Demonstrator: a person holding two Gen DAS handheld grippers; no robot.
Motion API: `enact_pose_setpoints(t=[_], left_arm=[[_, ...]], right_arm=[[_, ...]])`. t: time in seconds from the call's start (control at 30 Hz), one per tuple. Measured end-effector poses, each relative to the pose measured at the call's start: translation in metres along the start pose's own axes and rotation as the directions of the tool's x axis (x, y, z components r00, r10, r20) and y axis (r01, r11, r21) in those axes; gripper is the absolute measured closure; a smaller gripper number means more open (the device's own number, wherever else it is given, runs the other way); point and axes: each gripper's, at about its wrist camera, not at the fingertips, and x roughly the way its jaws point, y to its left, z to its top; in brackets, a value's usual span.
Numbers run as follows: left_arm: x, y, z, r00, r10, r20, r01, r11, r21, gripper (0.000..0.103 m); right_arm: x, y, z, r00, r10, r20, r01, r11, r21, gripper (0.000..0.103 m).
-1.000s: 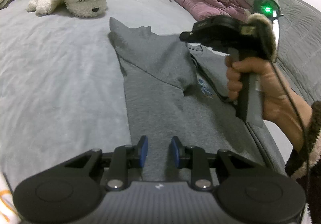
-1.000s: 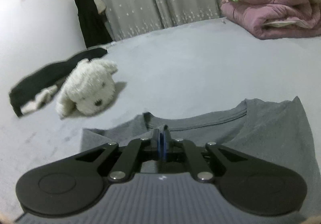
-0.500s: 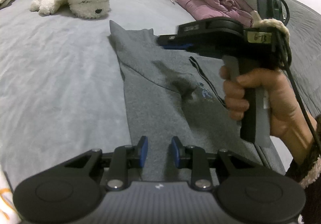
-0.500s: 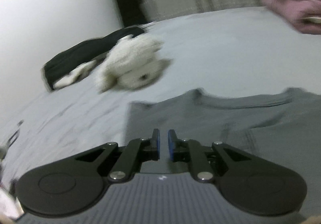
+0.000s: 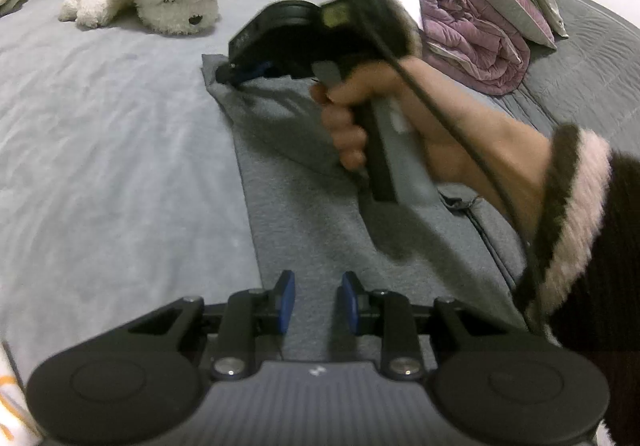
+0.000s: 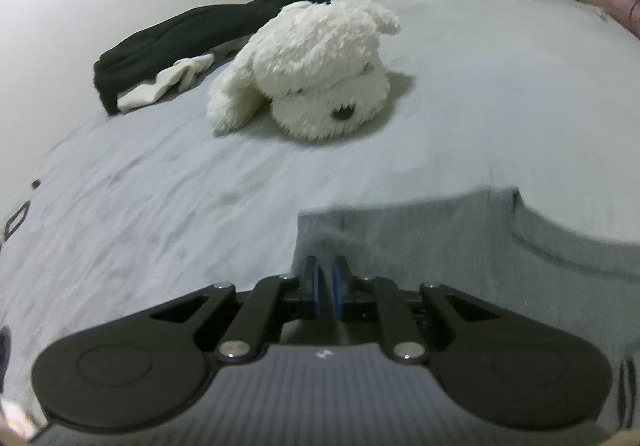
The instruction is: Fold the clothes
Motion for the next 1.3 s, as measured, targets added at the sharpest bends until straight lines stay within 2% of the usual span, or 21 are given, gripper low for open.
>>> enact_pose_setpoints(t=[0.17, 0.33, 0.43, 0.67, 0.7, 0.73, 0.8, 0.83, 1.03, 1.1, 1.13, 1.3], left_arm=[[-0.003, -0.003, -0.002, 1.000, 0.007, 0.007, -0.007, 1.000, 0.008, 0.076], [-0.005, -0.002, -0.002, 1.000, 0.001, 0.016, -0.001, 1.000, -0.006, 0.077], [-0.007, -0.004, -0.001, 1.000, -0.008, 0.028, 0.008, 1.000, -0.007, 0.077], [-0.011, -0.009, -0.001, 0.999, -0.028, 0.045, 0.028, 1.000, 0.002, 0.077], [-0.010, -0.010, -0.001, 0.999, -0.028, 0.038, 0.028, 1.000, 0.007, 0.077], [-0.009, -0.011, -0.002, 0.999, -0.029, 0.031, 0.028, 1.000, 0.013, 0.077], [-0.006, -0.014, -0.003, 1.000, -0.027, 0.005, 0.027, 0.999, 0.024, 0.077], [-0.003, -0.014, -0.004, 1.000, -0.026, -0.011, 0.026, 0.999, 0.025, 0.077], [-0.007, -0.010, -0.001, 0.998, -0.056, 0.009, 0.056, 0.998, 0.000, 0.077], [-0.008, -0.008, 0.000, 0.999, -0.043, 0.009, 0.043, 0.999, -0.001, 0.077], [-0.008, -0.008, 0.000, 0.999, -0.039, 0.005, 0.039, 0.999, 0.000, 0.077], [-0.008, -0.009, 0.001, 0.999, -0.045, 0.001, 0.044, 0.999, 0.004, 0.077]], right_arm=[[-0.007, -0.011, 0.007, 0.998, -0.042, 0.038, 0.041, 0.998, 0.043, 0.087], [-0.051, -0.023, -0.004, 0.997, -0.028, 0.076, 0.023, 0.998, 0.065, 0.087], [-0.077, -0.022, -0.020, 0.996, -0.033, 0.083, 0.030, 0.999, 0.035, 0.087], [-0.121, -0.006, -0.075, 0.998, 0.010, 0.060, -0.009, 1.000, -0.020, 0.087], [-0.124, -0.005, -0.083, 0.999, 0.002, 0.046, 0.000, 1.000, -0.028, 0.087], [-0.125, -0.005, -0.092, 0.999, -0.037, 0.023, 0.038, 0.998, -0.047, 0.090], [-0.125, -0.008, -0.105, 0.987, -0.159, 0.005, 0.159, 0.984, -0.081, 0.087], [-0.128, -0.013, -0.108, 0.983, -0.181, 0.009, 0.181, 0.981, -0.065, 0.088], [-0.154, -0.017, -0.110, 0.997, -0.051, 0.055, 0.046, 0.993, 0.105, 0.085], [-0.151, -0.012, -0.110, 0.999, 0.016, 0.038, -0.021, 0.990, 0.140, 0.074], [-0.148, -0.009, -0.110, 0.999, 0.039, 0.033, -0.044, 0.986, 0.158, 0.061], [-0.130, -0.009, -0.122, 0.993, 0.116, 0.016, -0.116, 0.957, 0.266, 0.059]])
